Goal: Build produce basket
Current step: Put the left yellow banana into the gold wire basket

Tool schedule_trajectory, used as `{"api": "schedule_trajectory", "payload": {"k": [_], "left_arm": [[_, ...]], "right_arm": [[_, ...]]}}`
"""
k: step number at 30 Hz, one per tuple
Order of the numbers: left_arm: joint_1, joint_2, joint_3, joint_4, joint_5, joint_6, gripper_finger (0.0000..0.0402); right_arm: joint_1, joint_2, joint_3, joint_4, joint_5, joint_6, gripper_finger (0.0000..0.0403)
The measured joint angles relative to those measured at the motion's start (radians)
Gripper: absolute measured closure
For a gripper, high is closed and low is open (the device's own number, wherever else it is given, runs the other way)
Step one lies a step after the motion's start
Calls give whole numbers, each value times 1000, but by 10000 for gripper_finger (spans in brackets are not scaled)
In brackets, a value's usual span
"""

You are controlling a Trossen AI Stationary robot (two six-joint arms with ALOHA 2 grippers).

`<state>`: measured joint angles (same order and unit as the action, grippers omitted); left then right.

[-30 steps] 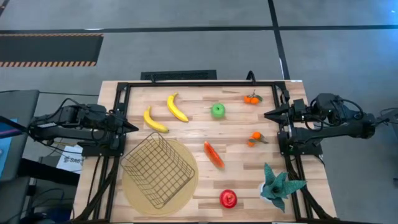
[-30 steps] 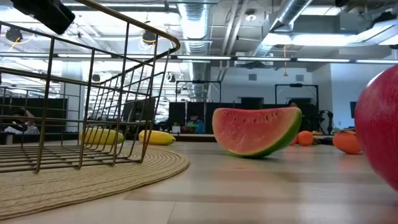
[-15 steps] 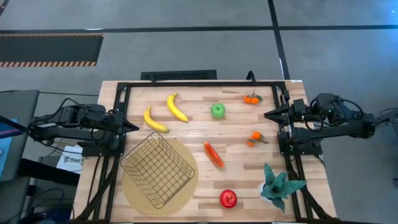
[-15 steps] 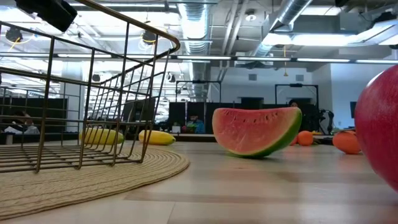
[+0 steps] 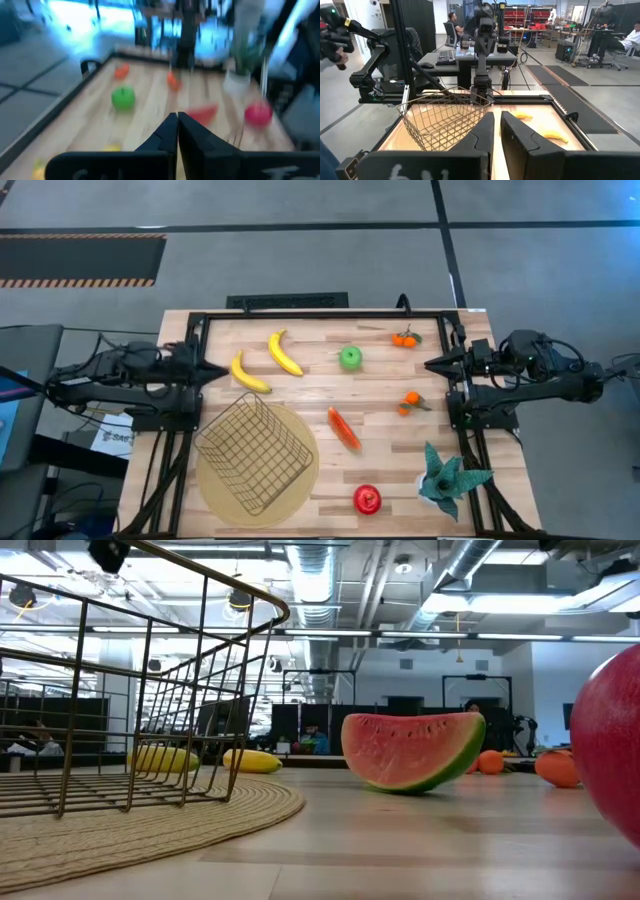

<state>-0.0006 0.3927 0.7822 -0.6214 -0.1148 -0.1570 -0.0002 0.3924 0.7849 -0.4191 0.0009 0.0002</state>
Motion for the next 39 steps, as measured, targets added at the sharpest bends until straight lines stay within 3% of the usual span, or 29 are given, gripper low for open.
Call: {"api": "schedule_trajectory", "payload": {"k": [6, 12, 17, 22, 31, 39], "left_arm": [[0, 0, 0, 186, -18, -19, 401], [0, 0, 0, 201, -141, -5, 401], [0, 0, 0, 202, -169, -5, 401], [0, 0, 0, 202, -181, -5, 401], [0, 0, 0, 202, -186, 6, 401], [0, 0, 0, 201, -186, 3, 401]], "right_arm": [[-2, 9, 0, 71, 0, 0, 346], [-1, 7, 1, 214, 0, 57, 346], [-3, 15, 1, 295, 29, 113, 346], [-3, 59, 0, 283, 171, 210, 346], [-42, 209, 36, 308, 273, 238, 346], [-146, 305, 143, 240, 289, 239, 346]]}}
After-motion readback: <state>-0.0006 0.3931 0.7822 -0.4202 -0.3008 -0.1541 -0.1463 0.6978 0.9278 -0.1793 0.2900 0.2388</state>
